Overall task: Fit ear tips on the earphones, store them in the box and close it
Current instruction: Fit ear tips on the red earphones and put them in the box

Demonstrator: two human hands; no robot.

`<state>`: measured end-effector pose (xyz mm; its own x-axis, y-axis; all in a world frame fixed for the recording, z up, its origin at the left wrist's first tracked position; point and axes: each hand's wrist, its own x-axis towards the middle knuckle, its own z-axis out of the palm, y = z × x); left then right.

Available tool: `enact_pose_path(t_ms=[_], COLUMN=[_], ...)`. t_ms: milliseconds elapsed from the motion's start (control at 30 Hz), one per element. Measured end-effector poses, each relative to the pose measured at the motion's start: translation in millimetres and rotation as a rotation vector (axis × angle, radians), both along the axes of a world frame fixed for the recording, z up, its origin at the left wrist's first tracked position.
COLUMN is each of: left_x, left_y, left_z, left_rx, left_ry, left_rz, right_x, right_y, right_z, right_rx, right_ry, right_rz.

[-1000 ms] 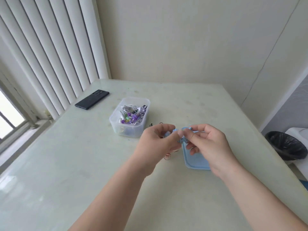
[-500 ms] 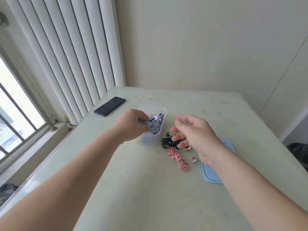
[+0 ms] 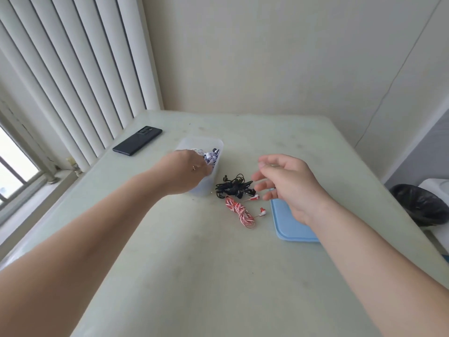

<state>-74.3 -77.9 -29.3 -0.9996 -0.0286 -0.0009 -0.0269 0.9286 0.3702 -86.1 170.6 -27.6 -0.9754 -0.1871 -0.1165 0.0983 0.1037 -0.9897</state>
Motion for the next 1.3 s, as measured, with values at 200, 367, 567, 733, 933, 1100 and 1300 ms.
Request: enact_pose_path(t_ms=[200,367,567,733,933,1100,1300], left_x=[17.3,38.5,28.7,39.6,52.3,60.9,50.7], left_y=[34.9,72.2,85.2,103.5,109.3,120.4,132.8], left_z=[3.2,-41.5,-50.1,7.3,36.1,34.9,28.3], left_rx=[-0.173,-0.233,-0.245,0.367,0.969,1.292,1.32], left_ry=[0.449,0.214,0.217,0.039,-0.178,-0.267,-0.154], left_rz=[-0.131,-0.615,-0.535,-0.289,-0.159,-0.112,0.002], right_x=[6.0,17.6,25.2,27.2,37.4,43.8,38.0], right_y=[15.8,34.3,56.7,67.2,54.2,59.0,67.9], right_z=[-4.7,-13.2,-18.0,-11.0,-8.5,-17.2,-23.3], right_rx=[0.182,0.298,0.286,0.103,-0.17,-0.303,-0.38], right_ry=[0.061,0.077,0.061,0.079,0.023,-0.117,-0.23], right_rz=[0.06,0.093,0.1,0.323,0.374,0.505,0.578])
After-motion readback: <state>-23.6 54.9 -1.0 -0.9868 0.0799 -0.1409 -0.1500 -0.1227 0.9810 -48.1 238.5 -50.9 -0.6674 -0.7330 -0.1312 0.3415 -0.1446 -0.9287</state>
